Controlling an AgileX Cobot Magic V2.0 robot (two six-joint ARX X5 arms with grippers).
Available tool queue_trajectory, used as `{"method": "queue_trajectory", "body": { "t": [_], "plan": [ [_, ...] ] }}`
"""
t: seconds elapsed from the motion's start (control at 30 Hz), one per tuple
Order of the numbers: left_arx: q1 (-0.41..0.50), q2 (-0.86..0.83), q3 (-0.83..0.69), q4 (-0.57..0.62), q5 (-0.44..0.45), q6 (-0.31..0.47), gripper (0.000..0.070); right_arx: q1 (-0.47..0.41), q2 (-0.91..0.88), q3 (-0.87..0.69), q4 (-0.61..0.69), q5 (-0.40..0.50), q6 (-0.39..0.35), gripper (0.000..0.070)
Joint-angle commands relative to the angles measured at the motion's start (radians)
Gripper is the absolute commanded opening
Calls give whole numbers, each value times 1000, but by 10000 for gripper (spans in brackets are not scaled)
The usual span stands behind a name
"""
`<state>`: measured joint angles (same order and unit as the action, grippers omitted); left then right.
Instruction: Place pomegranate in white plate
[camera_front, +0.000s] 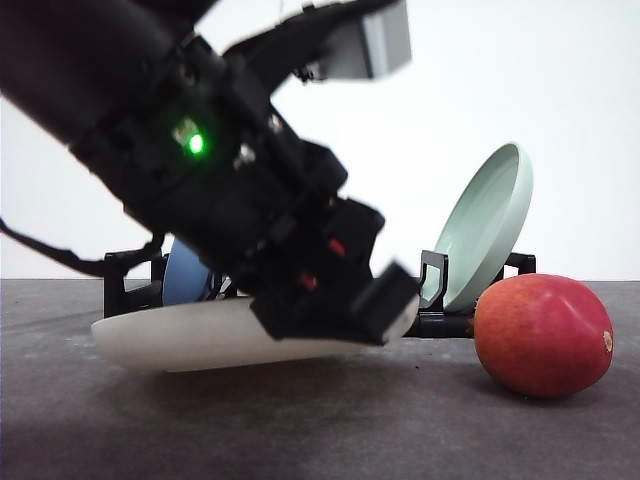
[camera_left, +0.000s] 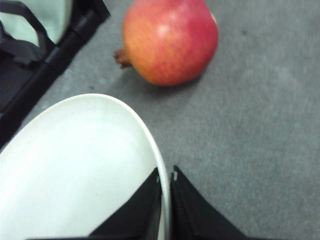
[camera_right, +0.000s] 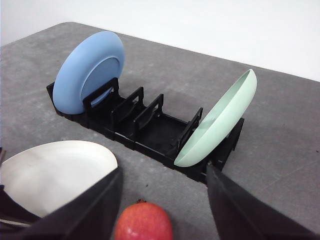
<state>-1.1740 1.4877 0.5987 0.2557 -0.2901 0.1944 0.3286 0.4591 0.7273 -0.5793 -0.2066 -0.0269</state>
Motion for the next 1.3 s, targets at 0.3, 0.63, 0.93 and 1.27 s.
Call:
{"method": "queue_trajectory", "body": {
  "t": [0.3,0.63,0.93,1.27],
  "plan": [
    [-14,41,4,28,-4,44,96,5,3,15,10,2,1,337],
    [-54,38,21,6,2,-57,280,5,3,15,11,3,1,337],
    [-10,-101,160,-458,140,-252,279,5,4,15,10,5,1,337],
    [252,-380,181,-648,362,-394,279,5,4,15,10,5,1,337]
  ]
}}
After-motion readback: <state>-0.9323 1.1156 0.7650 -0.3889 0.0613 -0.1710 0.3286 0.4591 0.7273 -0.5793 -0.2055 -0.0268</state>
